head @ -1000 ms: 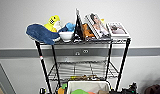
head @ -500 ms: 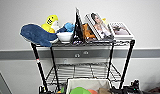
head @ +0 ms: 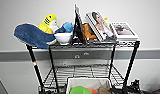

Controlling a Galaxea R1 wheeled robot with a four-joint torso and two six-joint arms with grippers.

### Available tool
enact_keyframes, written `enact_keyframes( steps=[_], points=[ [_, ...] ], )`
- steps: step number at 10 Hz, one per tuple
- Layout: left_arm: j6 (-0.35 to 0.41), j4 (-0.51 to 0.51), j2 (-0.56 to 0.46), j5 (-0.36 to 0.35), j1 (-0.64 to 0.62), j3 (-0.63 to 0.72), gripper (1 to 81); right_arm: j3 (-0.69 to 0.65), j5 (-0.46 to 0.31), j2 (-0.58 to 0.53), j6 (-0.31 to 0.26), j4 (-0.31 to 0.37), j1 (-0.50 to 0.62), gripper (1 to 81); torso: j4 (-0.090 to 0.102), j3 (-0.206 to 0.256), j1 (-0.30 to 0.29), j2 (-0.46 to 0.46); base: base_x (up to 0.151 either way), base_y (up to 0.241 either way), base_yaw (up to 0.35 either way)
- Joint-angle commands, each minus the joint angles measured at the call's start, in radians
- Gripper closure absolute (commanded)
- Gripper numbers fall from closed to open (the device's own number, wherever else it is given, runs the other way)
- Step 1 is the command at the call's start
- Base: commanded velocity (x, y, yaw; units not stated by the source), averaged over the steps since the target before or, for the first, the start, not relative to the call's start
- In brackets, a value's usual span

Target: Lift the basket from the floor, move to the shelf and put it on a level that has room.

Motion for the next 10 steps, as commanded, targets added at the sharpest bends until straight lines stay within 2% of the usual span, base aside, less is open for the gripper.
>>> enact_keyframes(
  steps=[1,4,8,10],
  points=[
    [-0.002,0.018,-0.024,-0.046,-0.121,0.080,81.1,0.077,0.056,-0.008,-0.009,0.002,0.137,81.1,0.000,0.000,0.000,0.000,0.000,0.000,0.000],
    [-0.002,0.019,-0.042,-0.083,-0.131,0.092,81.1,0.077,0.058,-0.008,-0.009,0.008,0.171,81.1,0.000,0.000,-0.001,0.000,0.000,0.000,0.000],
    [-0.024,0.012,-0.042,-0.086,-0.257,0.098,81.1,0.067,0.053,-0.007,-0.009,0.045,0.234,81.1,0.000,0.000,-0.001,0.000,0.000,0.000,0.000],
    [-0.025,0.009,-0.040,-0.086,-0.303,0.066,81.1,0.012,0.056,0.028,-0.009,0.045,0.252,81.1,0.000,0.000,-0.001,0.000,0.000,0.000,0.000]
  ],
)
